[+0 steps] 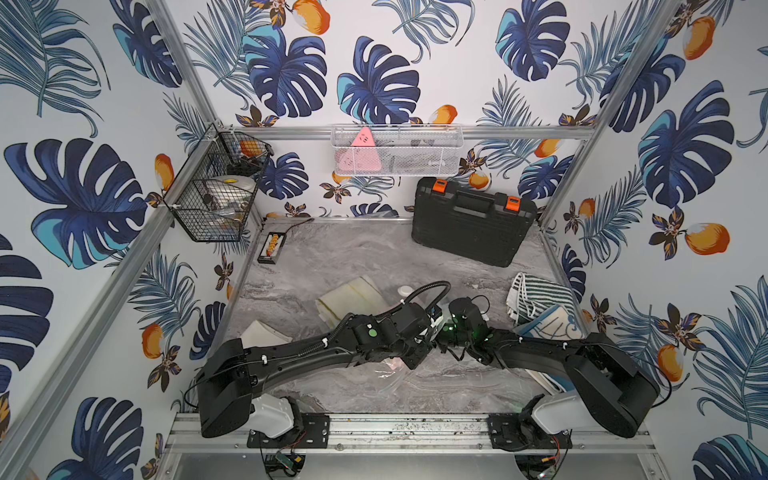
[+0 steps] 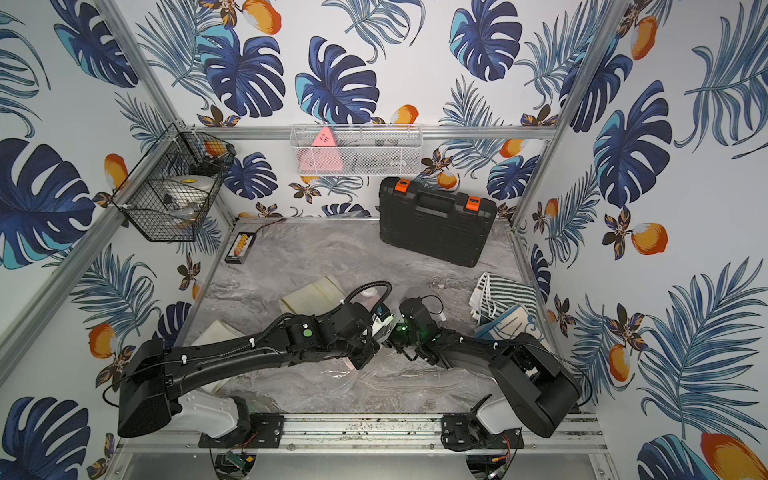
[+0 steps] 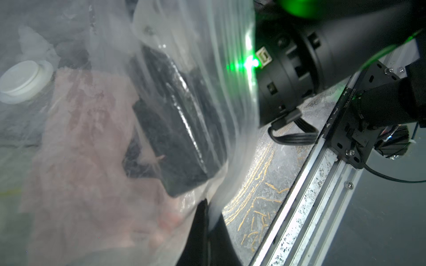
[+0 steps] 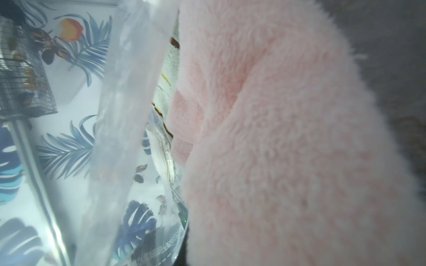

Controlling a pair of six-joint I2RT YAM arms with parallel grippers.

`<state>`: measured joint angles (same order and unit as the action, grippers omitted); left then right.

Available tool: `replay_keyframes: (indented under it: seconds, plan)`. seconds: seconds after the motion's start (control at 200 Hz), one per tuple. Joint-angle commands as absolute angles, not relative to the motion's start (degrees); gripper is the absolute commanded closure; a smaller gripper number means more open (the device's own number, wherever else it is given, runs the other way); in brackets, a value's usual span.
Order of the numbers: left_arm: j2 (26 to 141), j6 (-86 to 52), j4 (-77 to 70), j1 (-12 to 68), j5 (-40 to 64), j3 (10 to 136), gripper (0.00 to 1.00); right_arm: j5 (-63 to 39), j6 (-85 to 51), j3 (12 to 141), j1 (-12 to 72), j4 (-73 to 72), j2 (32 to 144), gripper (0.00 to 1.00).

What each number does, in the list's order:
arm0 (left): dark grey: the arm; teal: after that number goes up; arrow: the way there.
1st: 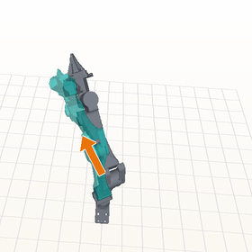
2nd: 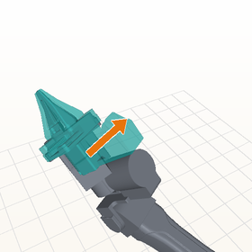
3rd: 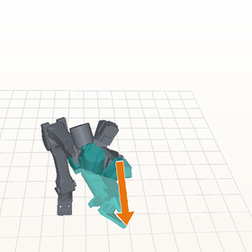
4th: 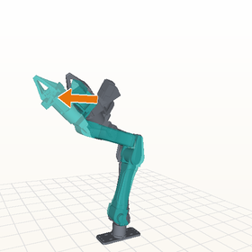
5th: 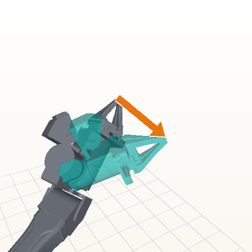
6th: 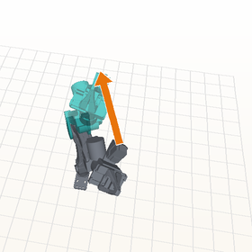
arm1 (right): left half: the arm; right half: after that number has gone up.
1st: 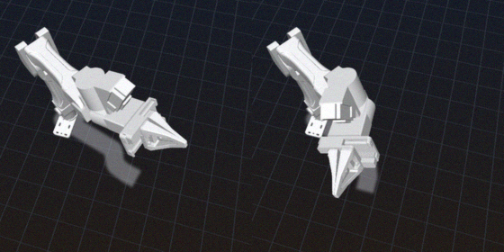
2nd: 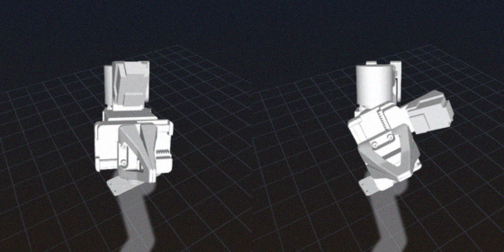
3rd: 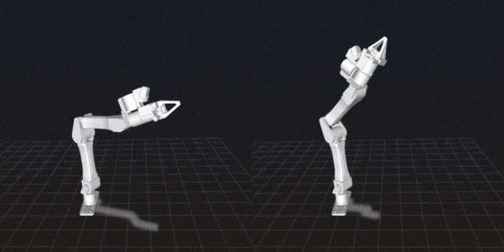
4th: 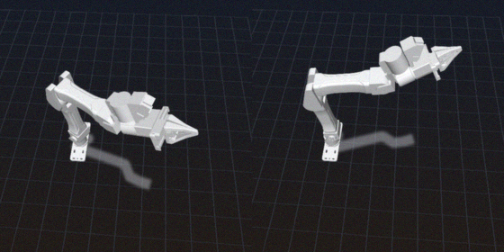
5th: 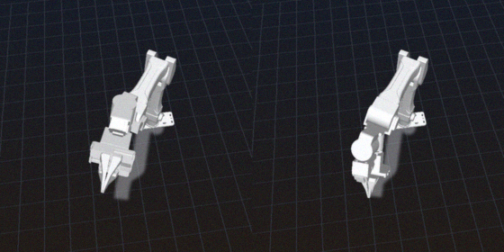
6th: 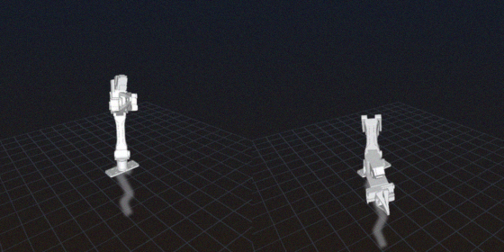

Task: Place the folded towel into the vacuum bag
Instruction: Place the towel in the vacuum bag.

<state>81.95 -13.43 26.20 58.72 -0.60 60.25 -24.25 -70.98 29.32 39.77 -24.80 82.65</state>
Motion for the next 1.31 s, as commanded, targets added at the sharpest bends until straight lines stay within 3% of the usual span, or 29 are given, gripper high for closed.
replay_keyframes:
  seconds: [0.0, 0.105, 0.355, 0.525, 0.585, 0.746, 0.836, 1.051, 1.301]
  plan:
    - [81.8, -14.0, 28.7, 58.5, -0.7, 59.8, 1.00, -29.3, -73.5, 29.5, 39.6, -32.4, 83.0, 1.00]
    - [81.5, -13.7, 29.3, 58.3, -1.6, 59.7, 1.00, -32.4, -76.4, 28.7, 39.6, -37.6, 82.2, 1.00]
    - [79.8, -13.6, 28.4, 55.9, -0.9, 59.6, 1.00, -34.6, -73.6, 26.5, 39.2, -28.4, 74.7, 1.00]
    - [80.0, -14.2, 28.1, 55.9, 0.3, 59.9, 0.98, -32.1, -70.7, 24.6, 33.2, -21.7, 70.6, 1.00]
    - [80.2, -14.5, 27.6, 55.9, 0.8, 59.5, 0.98, -30.9, -65.1, 28.4, 33.3, -12.0, 71.9, 0.89]
    - [80.7, -15.2, 26.4, 55.9, 1.7, 58.5, 0.98, -26.0, -59.9, 31.0, 33.5, 2.5, 73.5, 0.43]
    - [80.7, -15.7, 25.5, 55.9, 1.8, 58.1, 0.98, -21.3, -58.4, 30.8, 33.6, 10.1, 72.4, 0.31]
    - [82.3, -15.7, 24.6, 55.9, 2.9, 58.7, 0.98, -16.8, -58.6, 29.4, 34.4, 6.6, 76.9, 0.25]
    - [83.6, -15.8, 23.0, 55.9, 3.5, 57.6, 1.00, -13.6, -65.7, 27.8, 38.9, -13.1, 85.4, 0.31]
